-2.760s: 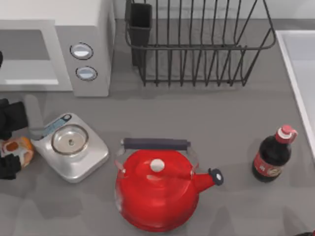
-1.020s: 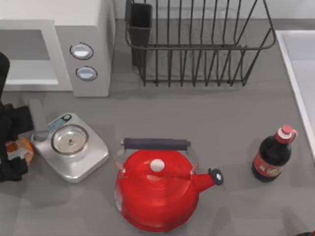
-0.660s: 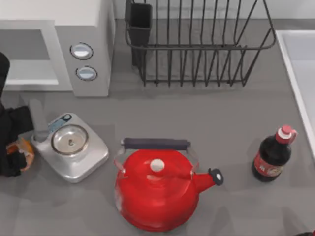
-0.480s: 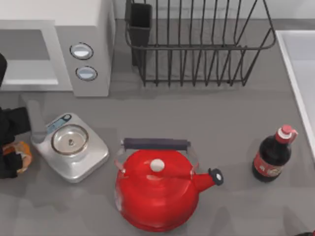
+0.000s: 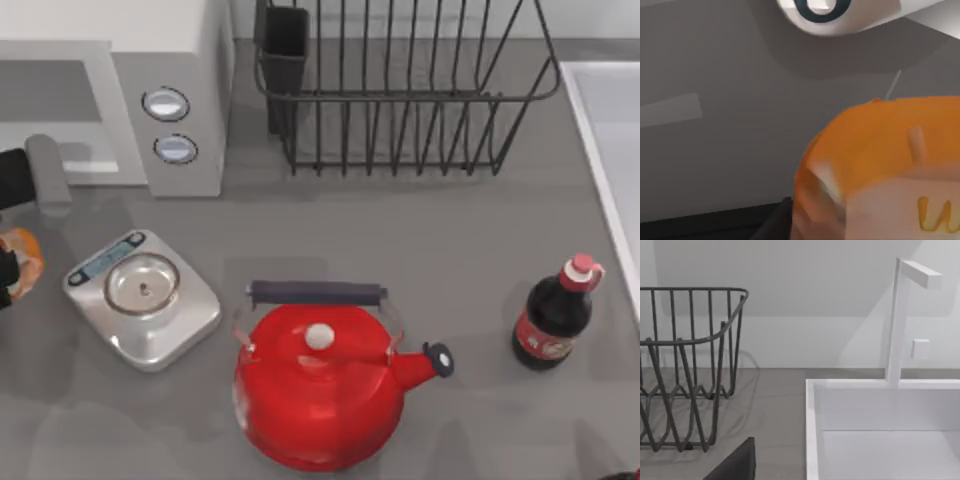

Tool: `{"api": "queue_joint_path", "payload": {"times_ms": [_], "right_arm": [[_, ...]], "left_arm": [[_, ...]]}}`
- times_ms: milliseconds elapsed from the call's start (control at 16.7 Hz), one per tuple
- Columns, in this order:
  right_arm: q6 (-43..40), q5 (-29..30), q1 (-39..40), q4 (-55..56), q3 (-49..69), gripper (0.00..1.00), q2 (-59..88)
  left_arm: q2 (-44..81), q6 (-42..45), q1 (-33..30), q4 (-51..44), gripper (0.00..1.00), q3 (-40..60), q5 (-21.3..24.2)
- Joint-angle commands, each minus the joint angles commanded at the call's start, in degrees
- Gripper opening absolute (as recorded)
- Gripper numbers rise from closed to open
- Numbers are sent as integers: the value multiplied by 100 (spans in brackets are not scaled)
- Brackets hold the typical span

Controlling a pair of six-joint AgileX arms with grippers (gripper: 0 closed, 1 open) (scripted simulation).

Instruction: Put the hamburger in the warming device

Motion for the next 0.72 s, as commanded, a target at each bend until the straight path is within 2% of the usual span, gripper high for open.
{"api": "queue_joint_path", "payload": {"times_ms": [480, 720], "right_arm": [[0, 0, 0, 0, 0, 100, 0], [0, 0, 0, 0, 0, 100, 0]], "left_arm": [[20, -36, 14, -273, 0, 253, -75], [186, -318, 38, 305, 0, 304, -136]]}}
